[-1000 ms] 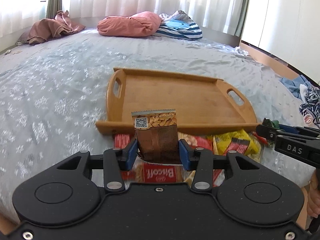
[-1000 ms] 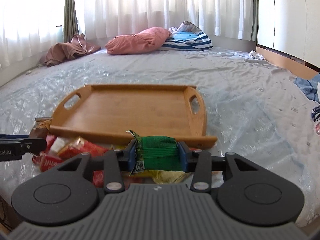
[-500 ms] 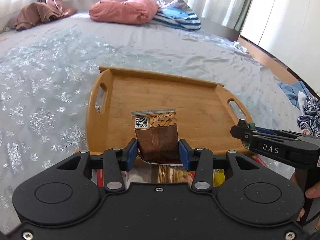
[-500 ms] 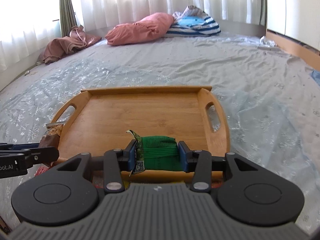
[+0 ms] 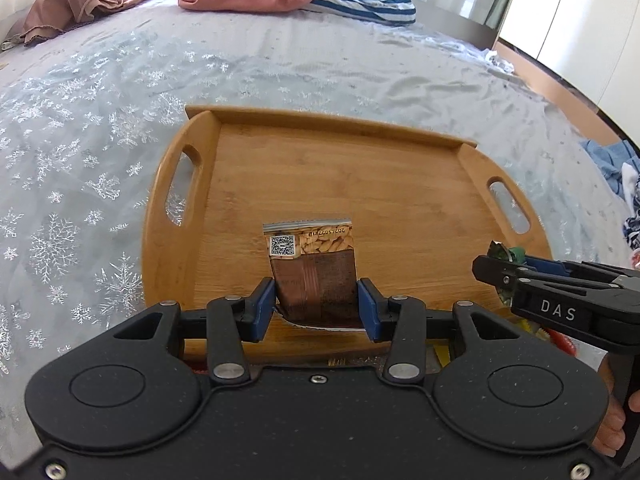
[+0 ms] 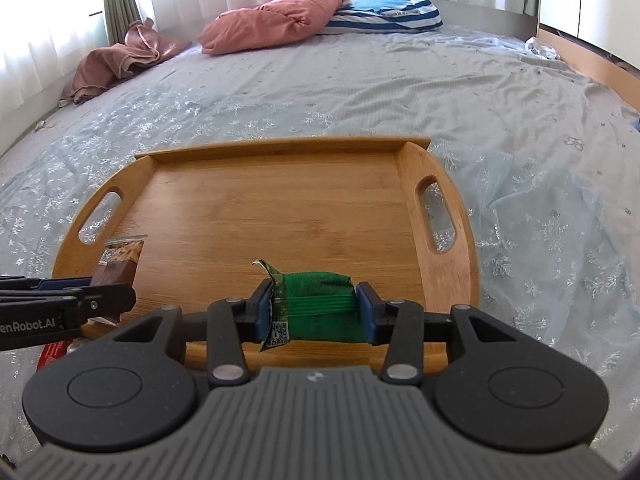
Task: Organize snacks
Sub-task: 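Carry the brown packet with the left tool while the right tool carries the green packet over the tray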
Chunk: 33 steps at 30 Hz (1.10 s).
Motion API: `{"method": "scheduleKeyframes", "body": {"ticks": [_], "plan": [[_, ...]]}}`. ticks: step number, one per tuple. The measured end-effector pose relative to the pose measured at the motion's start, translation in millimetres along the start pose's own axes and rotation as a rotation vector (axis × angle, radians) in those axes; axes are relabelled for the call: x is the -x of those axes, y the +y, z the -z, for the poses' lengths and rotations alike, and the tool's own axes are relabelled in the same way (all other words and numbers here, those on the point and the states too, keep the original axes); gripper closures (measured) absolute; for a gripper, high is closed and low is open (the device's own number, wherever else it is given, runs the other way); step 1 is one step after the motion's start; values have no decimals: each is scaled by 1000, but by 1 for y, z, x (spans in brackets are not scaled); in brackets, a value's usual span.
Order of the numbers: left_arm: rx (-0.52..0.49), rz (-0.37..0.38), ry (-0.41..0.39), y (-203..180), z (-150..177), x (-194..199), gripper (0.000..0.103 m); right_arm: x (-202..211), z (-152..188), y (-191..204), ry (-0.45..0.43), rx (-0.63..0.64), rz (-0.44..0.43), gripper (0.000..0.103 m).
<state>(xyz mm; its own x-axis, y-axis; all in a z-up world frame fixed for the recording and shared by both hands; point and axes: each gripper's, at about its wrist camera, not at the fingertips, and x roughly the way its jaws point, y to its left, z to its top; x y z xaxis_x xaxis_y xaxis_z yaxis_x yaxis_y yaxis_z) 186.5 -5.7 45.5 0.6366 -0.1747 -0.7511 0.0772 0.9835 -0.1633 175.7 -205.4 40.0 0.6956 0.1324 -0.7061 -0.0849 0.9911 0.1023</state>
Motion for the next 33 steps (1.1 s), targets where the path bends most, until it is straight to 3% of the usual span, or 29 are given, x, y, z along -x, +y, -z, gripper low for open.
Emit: {"method": "scheduleKeyframes", "body": {"ticks": [33], "plan": [[-45,-37,-8,-7,5,-16,60,-18,3,2,-13,12,4,54]]}}
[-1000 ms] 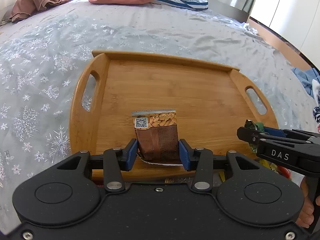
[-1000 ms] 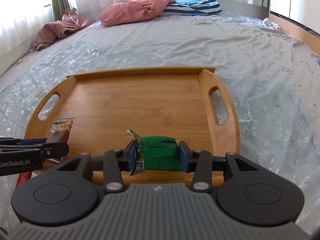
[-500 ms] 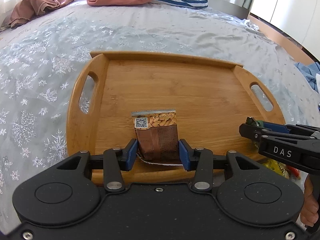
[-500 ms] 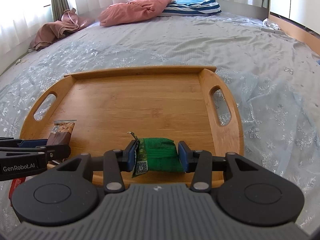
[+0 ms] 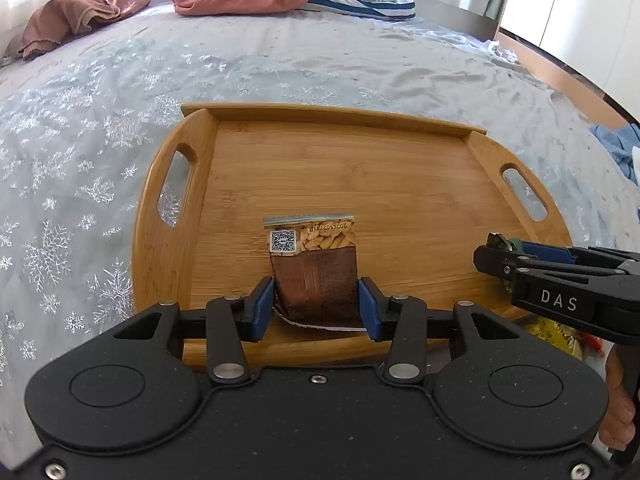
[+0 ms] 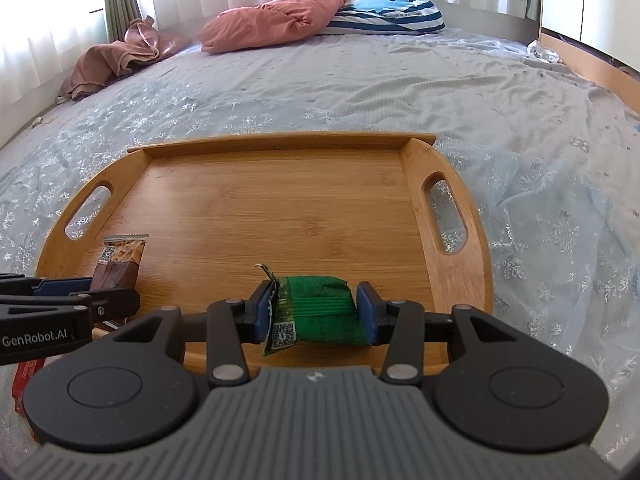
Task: Organize snacks
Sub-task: 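Carry the brown packet with the left tool while the right tool carries the green packet over the tray, then open the left tool on the tray while the right tool releases the green packet there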
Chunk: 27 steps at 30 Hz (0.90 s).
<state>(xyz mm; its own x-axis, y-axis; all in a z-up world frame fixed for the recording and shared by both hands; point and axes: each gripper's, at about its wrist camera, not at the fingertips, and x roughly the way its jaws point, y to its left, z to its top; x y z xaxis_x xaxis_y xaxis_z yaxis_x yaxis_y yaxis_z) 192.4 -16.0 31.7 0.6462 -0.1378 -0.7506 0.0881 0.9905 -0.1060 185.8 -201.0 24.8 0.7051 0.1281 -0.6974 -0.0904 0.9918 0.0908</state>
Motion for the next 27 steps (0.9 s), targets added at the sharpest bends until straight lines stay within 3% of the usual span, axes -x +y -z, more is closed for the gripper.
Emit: {"method": "scheduleKeyframes", "body": {"ticks": [12,21,27], "plan": [[-18,0,-1,-1,1,-1,59,-4,5,3,5,23,2,50],[-49,-7,7,-3,0,-1,58,-4,7,5,2,40,4,37],[-38,-19,5,-1,1,1,44,-2,7,4,1,31,-3,30]]}}
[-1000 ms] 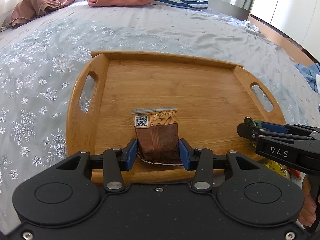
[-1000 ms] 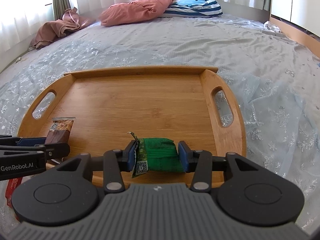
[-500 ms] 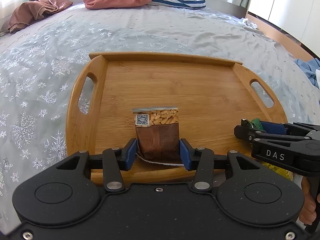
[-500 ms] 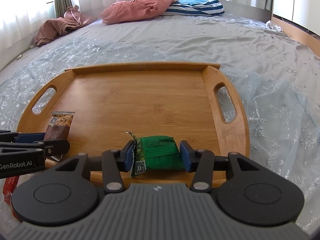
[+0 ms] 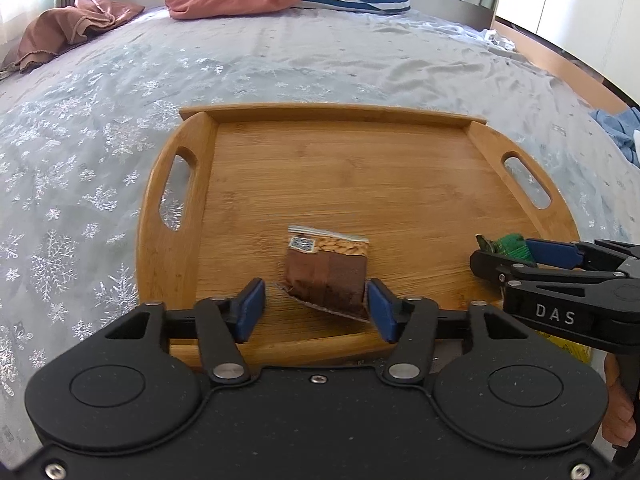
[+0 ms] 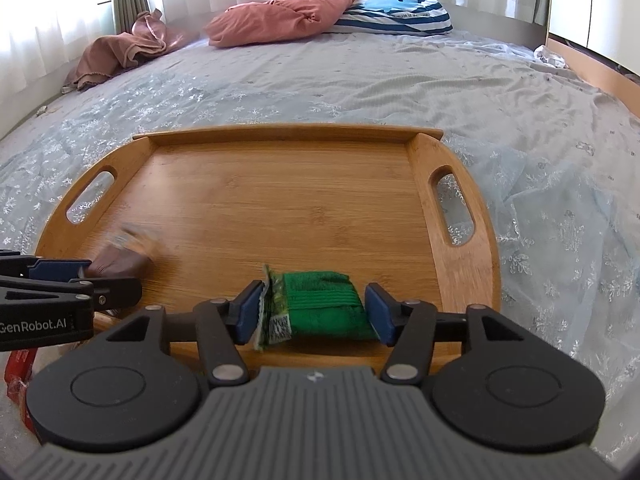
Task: Organize snacks
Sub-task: 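Open the left tool on the tray while the right tool releases the green packet there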
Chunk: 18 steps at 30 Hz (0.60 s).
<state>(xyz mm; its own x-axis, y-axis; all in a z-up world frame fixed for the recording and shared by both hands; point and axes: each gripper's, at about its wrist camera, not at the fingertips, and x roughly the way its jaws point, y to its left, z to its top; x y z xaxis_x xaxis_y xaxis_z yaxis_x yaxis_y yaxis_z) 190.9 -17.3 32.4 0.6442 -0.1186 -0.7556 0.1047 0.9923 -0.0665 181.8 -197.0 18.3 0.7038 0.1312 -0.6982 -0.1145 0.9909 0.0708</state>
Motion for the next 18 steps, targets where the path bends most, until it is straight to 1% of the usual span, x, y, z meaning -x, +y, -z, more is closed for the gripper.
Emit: {"method": "scheduleKeyframes", "body": {"ticks": [3,7,8,10,18], "plan": [[-6,-1,-9,1,1,4,37,3,1,-1,-5,0,-8,26],[-6,7,-29,3,3,12,24,9,1,-1,-20,8,-11,21],[-4,11,-34,4,3,15,23,11,1,-1,-25,10,-12,21],[-4,15,-44,5,4,22,17,16,2,-1,-35,12,-15,18],[-21,21,-101,11,20,55,12,41,12,1,-73,22,-33,11]]}}
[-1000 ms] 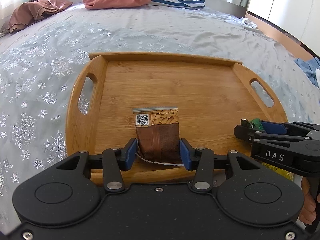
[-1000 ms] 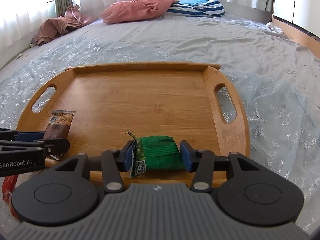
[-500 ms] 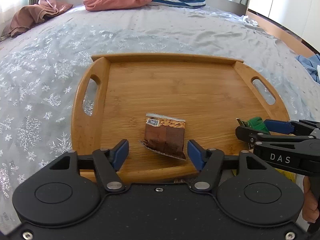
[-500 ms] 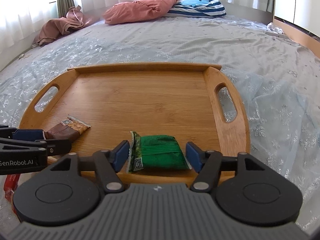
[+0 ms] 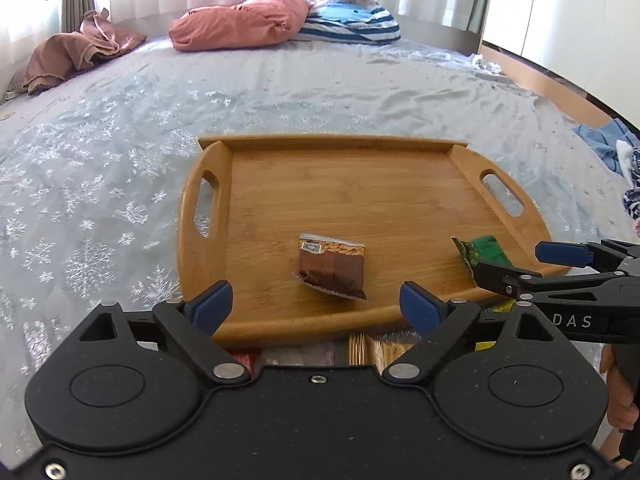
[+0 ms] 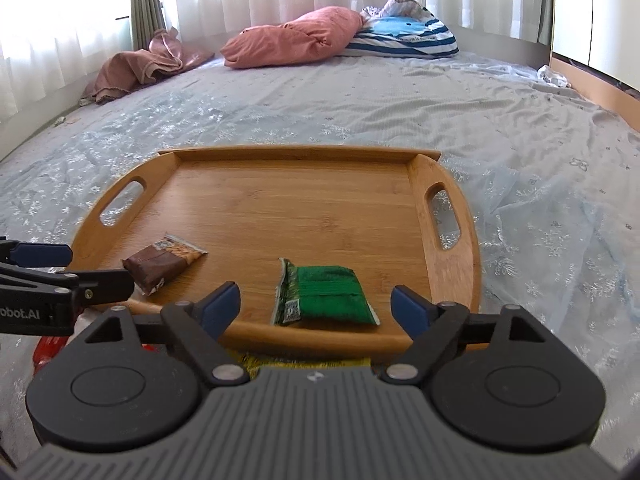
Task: Organize snacks
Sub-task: 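Open the left tool on the tray while the right tool releases the green packet there, then move both open tools back toward the remaining snack pile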
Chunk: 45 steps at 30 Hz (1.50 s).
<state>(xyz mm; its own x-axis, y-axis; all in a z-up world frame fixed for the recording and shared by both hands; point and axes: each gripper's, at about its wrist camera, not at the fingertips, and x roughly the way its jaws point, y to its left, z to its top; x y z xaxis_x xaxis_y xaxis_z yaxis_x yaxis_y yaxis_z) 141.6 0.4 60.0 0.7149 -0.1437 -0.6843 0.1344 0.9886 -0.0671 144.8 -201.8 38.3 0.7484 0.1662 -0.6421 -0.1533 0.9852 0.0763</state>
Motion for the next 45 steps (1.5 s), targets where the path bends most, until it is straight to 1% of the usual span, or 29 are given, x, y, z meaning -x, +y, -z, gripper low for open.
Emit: {"method": "scheduleKeyframes", "body": {"ticks": [5,9,15,21,29,35,39,45], "plan": [[-6,5,-18,4,13,19,11,15,9,3,-20,-4,-20,8],[7,8,-34,8,25,32,10,28,17,9,-44,15,-28,0],[6,29,-57,8,43,50,8,49,33,19,-83,67,-41,0],[7,29,-72,6,58,60,6,66,48,28,-117,123,-22,0],[19,23,-83,5,79,66,4,79,68,33,-151,140,-28,0],[-9,-23,-87,2,90,67,4,87,82,38,-165,165,-37,0],[-1,-29,-91,3,97,66,4,92,91,40,-179,180,-31,0],[15,-29,-90,4,107,64,4,99,106,37,-217,137,-32,0]]}}
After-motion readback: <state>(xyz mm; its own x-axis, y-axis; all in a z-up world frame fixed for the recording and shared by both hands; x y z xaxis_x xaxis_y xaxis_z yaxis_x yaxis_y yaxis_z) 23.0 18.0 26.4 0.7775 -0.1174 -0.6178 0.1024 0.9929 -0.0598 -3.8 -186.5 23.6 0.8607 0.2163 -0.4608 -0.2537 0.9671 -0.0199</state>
